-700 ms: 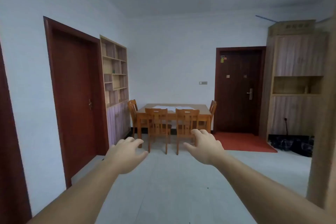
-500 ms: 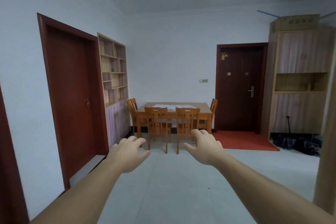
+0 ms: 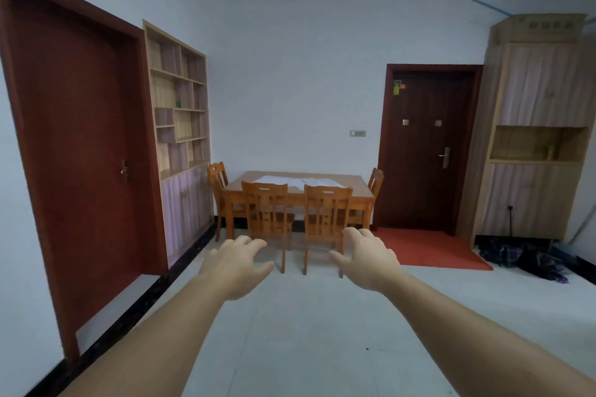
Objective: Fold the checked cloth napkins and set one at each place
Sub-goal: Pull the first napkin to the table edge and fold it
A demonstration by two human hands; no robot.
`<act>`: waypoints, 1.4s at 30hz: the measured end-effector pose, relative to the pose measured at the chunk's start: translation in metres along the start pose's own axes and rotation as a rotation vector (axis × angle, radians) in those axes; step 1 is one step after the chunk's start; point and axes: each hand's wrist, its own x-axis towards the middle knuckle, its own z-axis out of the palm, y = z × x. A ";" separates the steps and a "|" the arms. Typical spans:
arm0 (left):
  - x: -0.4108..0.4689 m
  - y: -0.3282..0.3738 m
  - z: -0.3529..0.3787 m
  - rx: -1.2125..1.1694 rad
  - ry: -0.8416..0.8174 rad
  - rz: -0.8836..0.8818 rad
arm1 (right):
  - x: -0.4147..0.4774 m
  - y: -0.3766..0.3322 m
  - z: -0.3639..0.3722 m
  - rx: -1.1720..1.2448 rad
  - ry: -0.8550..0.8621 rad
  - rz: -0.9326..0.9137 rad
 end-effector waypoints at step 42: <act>0.873 0.001 0.196 -0.007 -0.014 -0.020 | 0.849 0.230 0.148 -0.062 0.000 0.047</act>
